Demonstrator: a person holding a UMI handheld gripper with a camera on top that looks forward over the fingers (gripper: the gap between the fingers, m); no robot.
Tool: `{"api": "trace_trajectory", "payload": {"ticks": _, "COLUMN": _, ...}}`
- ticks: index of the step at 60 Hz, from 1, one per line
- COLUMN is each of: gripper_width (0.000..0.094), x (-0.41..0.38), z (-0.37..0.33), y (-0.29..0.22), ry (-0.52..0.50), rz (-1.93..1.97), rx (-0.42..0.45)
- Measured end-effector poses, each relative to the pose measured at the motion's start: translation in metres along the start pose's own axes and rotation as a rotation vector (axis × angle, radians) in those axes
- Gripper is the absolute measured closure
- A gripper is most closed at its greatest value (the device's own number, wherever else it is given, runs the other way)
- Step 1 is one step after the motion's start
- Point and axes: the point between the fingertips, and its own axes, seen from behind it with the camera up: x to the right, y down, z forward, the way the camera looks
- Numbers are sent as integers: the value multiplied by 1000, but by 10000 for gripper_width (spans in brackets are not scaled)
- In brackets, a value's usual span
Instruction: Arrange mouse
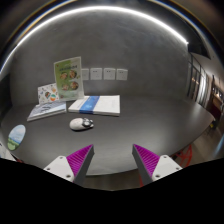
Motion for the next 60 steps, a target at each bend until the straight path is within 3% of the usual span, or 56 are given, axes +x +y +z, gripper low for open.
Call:
{"api": "trace_trajectory", "payload": {"ticks": 13, "gripper_width": 110, "x": -75, "z": 16, "y": 4, "ry": -100, "rz": -34, "rx": -12}}
{"api": "trace_trajectory", "payload": {"ticks": 30, "gripper_width": 111, "x": -159, "z": 92, "y": 32, "ry": -369, "rz": -93, "rx": -118}}
{"api": "trace_trajectory", "payload": {"ticks": 31, "gripper_width": 78, "x": -159, "z": 96, "y": 31, "ry": -374, "rz": -97, "rx": -119}}
{"api": "trace_trajectory", "payload": {"ticks": 34, "gripper_width": 132, "x": -163, "z": 109, "y": 23, "ry": -388, "rz": -110, "rx": -105}}
{"api": "trace_trajectory", "payload": {"ticks": 43, "gripper_width": 133, "x": -183, "z": 144, "y": -3, "ry": -448, "rz": -105, "rx": -103}}
{"api": "trace_trajectory", "payload": {"ticks": 60, "gripper_width": 135, "x": -200, "z": 211, "y": -44, "ry": -391, "rz": -77, "rx": -117}}
